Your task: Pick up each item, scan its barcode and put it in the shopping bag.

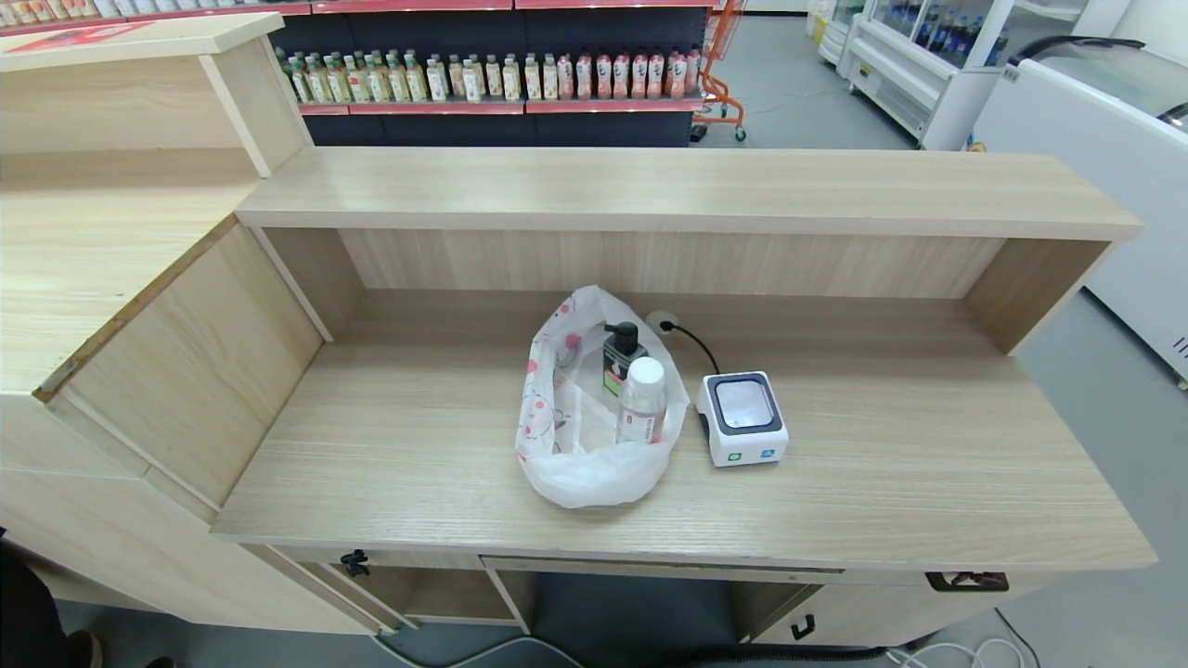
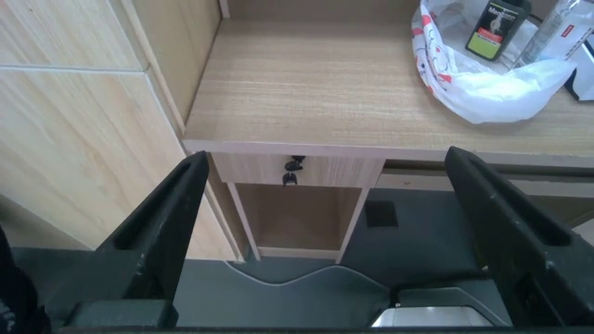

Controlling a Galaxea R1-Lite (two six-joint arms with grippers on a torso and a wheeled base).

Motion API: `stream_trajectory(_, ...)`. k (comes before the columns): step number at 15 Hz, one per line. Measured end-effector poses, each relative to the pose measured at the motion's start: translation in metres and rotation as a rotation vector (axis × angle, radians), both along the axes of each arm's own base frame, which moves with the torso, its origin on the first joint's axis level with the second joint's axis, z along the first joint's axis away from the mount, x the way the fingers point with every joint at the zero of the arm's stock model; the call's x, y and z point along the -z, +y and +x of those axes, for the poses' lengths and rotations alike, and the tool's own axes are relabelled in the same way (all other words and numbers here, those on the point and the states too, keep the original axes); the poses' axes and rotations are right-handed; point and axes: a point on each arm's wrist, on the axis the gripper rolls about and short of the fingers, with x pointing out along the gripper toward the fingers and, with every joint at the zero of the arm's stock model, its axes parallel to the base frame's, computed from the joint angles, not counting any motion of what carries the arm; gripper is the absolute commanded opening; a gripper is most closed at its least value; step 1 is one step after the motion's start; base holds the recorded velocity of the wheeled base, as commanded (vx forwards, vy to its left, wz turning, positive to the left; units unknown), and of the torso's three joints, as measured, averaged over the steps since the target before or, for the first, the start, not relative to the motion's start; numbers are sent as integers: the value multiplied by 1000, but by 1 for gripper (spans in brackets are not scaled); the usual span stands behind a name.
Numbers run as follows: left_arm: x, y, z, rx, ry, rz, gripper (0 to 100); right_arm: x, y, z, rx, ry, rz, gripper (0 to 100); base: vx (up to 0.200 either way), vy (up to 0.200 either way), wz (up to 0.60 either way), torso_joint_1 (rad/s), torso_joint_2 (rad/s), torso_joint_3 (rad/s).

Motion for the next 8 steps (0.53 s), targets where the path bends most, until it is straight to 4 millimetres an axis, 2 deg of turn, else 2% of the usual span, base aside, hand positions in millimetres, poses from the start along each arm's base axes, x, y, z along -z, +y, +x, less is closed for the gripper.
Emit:
stream_trajectory(3,0,0,0,0,0,0,100,26,0,-24,47,21,-24,100,0,0,0,0,0,0)
stream_trajectory(8,0,0,0,0,0,0,100,31,-1,-37,26,-106,-32,100,0,0,0,0,0,0)
